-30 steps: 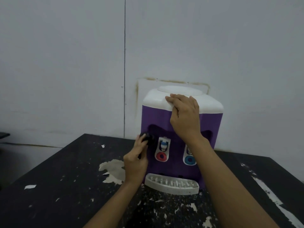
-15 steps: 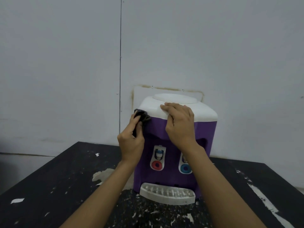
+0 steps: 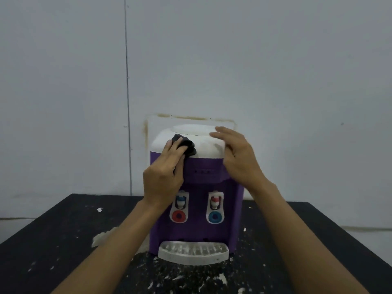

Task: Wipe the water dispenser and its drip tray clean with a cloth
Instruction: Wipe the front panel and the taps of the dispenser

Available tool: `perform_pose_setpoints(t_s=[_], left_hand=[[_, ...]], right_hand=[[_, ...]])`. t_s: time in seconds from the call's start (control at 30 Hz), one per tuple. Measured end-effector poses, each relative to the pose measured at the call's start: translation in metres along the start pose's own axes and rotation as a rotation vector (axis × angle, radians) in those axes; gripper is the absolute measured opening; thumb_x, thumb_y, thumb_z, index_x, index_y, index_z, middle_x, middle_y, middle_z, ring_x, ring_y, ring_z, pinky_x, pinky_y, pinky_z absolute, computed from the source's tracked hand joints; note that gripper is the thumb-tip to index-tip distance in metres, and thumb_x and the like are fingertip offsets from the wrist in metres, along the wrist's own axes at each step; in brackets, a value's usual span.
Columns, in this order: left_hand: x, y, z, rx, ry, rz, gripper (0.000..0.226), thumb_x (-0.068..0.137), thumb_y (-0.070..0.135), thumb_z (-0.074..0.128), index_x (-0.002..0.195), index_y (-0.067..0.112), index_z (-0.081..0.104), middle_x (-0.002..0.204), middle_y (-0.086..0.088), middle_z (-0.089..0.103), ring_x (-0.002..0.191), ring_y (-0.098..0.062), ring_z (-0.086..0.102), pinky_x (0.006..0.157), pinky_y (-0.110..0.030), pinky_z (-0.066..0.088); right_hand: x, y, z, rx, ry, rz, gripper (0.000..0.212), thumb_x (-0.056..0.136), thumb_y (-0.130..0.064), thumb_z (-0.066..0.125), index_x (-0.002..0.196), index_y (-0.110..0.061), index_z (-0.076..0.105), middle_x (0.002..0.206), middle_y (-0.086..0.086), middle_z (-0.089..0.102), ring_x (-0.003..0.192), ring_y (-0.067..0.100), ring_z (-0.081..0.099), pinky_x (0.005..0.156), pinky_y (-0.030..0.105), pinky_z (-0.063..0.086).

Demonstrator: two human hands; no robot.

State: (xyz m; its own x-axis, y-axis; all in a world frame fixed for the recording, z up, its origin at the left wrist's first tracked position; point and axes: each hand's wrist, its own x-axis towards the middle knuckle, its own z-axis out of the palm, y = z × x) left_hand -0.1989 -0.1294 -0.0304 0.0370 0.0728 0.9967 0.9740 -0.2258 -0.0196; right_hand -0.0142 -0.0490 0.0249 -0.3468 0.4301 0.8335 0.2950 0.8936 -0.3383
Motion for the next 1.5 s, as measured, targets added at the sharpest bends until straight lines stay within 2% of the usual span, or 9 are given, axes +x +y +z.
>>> perform_pose_setpoints(t_s=[0.13, 0.33, 0.47, 0.57, 0.73, 0.93, 1.1, 1.3, 1.5], left_hand=[[0.006, 0.018, 0.018, 0.178, -0.067, 0.139, 0.030, 0.096, -0.002, 0.061, 0.122, 0.008, 0.069, 0.137, -0.005, 0.064, 0.127, -0.031, 0.060, 0.068, -0.035, 0.063], [0.021, 0.048, 0.047, 0.284, -0.186, 0.340, 0.032, 0.106, 0.003, 0.036, 0.122, 0.006, 0.064, 0.137, -0.013, 0.062, 0.133, -0.039, 0.053, 0.111, -0.052, 0.043], [0.016, 0.060, 0.065, 0.339, -0.291, 0.520, 0.029, 0.099, 0.000, 0.045, 0.122, 0.008, 0.061, 0.142, -0.013, 0.058, 0.138, -0.040, 0.047, 0.116, -0.052, 0.036], [0.007, 0.067, 0.074, 0.361, -0.336, 0.638, 0.034, 0.101, 0.002, 0.035, 0.119, 0.011, 0.062, 0.144, -0.012, 0.057, 0.142, -0.037, 0.044, 0.118, -0.050, 0.032], [-0.007, 0.083, 0.089, 0.369, -0.416, 0.727, 0.048, 0.102, 0.000, 0.019, 0.118, 0.009, 0.064, 0.141, -0.015, 0.058, 0.142, -0.038, 0.043, 0.118, -0.049, 0.034], [-0.034, 0.089, 0.116, 0.337, -0.529, 0.818, 0.025, 0.090, 0.005, 0.049, 0.112, 0.008, 0.062, 0.131, -0.019, 0.064, 0.136, -0.039, 0.050, 0.117, -0.049, 0.033], [-0.063, 0.101, 0.123, 0.333, -0.665, 0.753, 0.034, 0.075, 0.005, 0.074, 0.108, 0.008, 0.063, 0.126, -0.020, 0.066, 0.132, -0.039, 0.054, 0.117, -0.047, 0.033], [-0.114, 0.123, 0.120, 0.313, -0.821, 0.548, 0.045, 0.061, 0.004, 0.083, 0.103, 0.011, 0.068, 0.132, -0.018, 0.065, 0.135, -0.032, 0.053, 0.119, -0.042, 0.023], [-0.156, 0.134, 0.118, 0.212, -0.941, 0.346, 0.047, 0.051, -0.002, 0.089, 0.094, 0.009, 0.071, 0.128, -0.019, 0.067, 0.129, -0.029, 0.059, 0.115, -0.041, 0.029]], right_hand=[[-0.010, 0.040, -0.044, 0.022, -0.053, 0.237, 0.048, 0.098, 0.006, 0.035, 0.129, -0.019, 0.063, 0.131, -0.004, 0.058, 0.114, -0.001, 0.049, 0.098, 0.010, 0.034], [-0.010, 0.070, -0.065, 0.000, -0.254, 0.245, 0.061, 0.094, 0.012, 0.032, 0.133, -0.025, 0.059, 0.135, -0.011, 0.054, 0.113, 0.010, 0.057, 0.082, -0.002, 0.037], [0.000, 0.072, -0.071, 0.010, -0.328, 0.195, 0.068, 0.083, 0.021, 0.033, 0.133, -0.017, 0.058, 0.131, -0.012, 0.048, 0.107, 0.000, 0.052, 0.087, -0.001, 0.036], [0.008, 0.079, -0.074, 0.010, -0.347, 0.178, 0.073, 0.078, 0.024, 0.029, 0.131, -0.014, 0.061, 0.140, -0.004, 0.052, 0.131, 0.005, 0.044, 0.097, -0.004, 0.026], [0.016, 0.083, -0.071, 0.040, -0.347, 0.182, 0.072, 0.074, 0.021, 0.026, 0.122, -0.017, 0.064, 0.134, -0.006, 0.059, 0.128, 0.011, 0.050, 0.110, 0.020, 0.037], [0.007, 0.086, -0.067, 0.076, -0.316, 0.162, 0.066, 0.077, 0.022, 0.030, 0.121, -0.017, 0.061, 0.132, -0.006, 0.058, 0.111, 0.016, 0.056, 0.096, 0.029, 0.050], [0.000, 0.087, -0.062, 0.111, -0.294, 0.179, 0.071, 0.074, 0.021, 0.029, 0.123, -0.020, 0.060, 0.136, -0.006, 0.056, 0.112, 0.017, 0.056, 0.099, 0.032, 0.048], [-0.005, 0.082, -0.063, 0.186, -0.296, 0.188, 0.060, 0.075, 0.010, 0.039, 0.126, -0.016, 0.058, 0.139, -0.001, 0.054, 0.114, 0.023, 0.054, 0.098, 0.034, 0.049], [-0.009, 0.075, -0.064, 0.220, -0.288, 0.208, 0.057, 0.072, -0.006, 0.045, 0.127, -0.015, 0.057, 0.139, -0.002, 0.052, 0.109, 0.025, 0.053, 0.089, 0.024, 0.046]])
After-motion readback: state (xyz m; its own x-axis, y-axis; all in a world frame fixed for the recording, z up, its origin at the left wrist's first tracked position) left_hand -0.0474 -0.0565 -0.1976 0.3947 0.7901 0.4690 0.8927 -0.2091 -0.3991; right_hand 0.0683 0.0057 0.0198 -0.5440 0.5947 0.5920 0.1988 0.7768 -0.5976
